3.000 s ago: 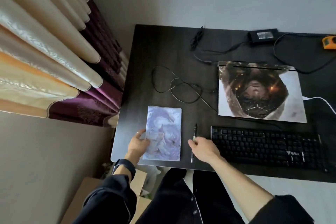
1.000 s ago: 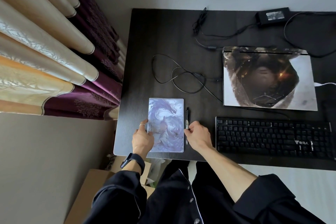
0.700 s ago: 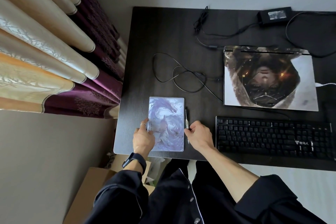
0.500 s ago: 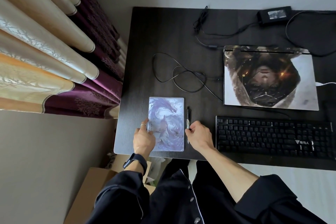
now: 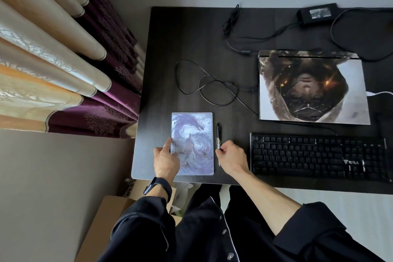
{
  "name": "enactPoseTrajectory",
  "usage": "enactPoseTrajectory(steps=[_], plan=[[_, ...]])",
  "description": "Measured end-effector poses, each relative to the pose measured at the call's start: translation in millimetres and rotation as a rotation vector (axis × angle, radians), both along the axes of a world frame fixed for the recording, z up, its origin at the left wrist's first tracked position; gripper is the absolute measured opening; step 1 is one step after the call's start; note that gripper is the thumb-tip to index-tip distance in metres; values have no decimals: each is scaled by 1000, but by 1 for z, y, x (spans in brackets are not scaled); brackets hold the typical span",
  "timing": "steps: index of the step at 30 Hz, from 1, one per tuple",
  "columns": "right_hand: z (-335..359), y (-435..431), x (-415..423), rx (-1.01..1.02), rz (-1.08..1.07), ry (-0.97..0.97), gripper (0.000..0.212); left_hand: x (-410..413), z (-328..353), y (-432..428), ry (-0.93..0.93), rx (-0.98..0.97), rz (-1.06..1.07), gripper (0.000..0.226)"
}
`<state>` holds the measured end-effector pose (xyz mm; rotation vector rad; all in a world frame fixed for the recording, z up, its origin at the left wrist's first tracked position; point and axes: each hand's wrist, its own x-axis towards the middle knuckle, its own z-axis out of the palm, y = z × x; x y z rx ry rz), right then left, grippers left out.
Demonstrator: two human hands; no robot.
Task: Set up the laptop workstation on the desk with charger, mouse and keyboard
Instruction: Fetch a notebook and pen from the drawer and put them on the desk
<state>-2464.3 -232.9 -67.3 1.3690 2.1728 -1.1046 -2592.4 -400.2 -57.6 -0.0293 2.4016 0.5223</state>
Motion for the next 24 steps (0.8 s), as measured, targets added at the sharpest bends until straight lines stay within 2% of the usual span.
enactPoseTrajectory(steps=[13, 18, 24], plan=[[10, 2, 6, -33, 3, 6, 24, -2, -1, -4, -8, 15, -17, 61], [26, 11, 25, -54, -3, 101, 20, 12, 9, 2, 39, 5, -14, 56], [53, 48, 77, -20, -20, 248, 4, 46, 28, 48, 162, 16, -184, 52]])
